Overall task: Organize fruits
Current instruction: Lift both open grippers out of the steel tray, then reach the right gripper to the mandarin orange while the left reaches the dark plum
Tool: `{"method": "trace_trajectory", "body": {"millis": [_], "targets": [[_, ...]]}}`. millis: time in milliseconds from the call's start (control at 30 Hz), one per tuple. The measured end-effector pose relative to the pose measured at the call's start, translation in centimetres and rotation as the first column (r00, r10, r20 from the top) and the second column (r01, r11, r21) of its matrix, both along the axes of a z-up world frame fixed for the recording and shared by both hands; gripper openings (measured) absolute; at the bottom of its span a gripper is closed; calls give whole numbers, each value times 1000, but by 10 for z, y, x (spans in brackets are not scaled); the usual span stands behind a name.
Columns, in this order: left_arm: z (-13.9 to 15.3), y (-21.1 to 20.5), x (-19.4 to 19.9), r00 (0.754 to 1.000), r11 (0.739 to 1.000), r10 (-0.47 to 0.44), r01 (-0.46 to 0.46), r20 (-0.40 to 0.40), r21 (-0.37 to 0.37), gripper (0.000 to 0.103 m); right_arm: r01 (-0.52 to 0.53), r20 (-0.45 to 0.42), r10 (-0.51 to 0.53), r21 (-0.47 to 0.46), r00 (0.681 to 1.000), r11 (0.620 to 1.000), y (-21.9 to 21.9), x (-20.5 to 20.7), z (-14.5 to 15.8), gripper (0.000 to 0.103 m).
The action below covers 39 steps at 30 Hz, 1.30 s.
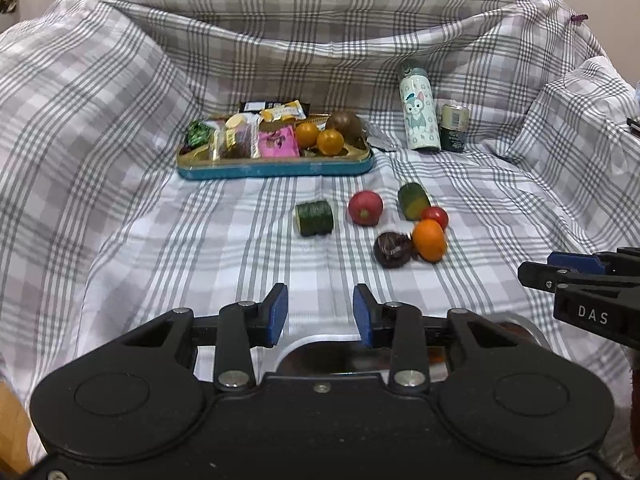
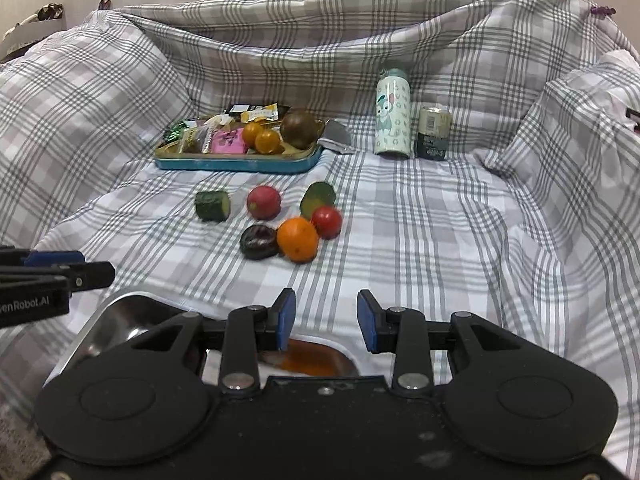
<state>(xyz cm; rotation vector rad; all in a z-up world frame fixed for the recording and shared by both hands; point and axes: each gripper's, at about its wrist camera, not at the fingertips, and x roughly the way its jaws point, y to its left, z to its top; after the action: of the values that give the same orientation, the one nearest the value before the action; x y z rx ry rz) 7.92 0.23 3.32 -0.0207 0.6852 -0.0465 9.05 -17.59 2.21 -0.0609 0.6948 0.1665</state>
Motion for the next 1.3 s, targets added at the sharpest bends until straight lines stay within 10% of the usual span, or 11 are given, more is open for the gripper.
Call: {"method": "trace_trajectory", "body": {"millis": [1300], "targets": [[-50, 16, 100, 999, 999, 33, -34, -7, -35, 44, -82, 4, 82, 93, 997, 992, 21, 104, -43, 38]]}}
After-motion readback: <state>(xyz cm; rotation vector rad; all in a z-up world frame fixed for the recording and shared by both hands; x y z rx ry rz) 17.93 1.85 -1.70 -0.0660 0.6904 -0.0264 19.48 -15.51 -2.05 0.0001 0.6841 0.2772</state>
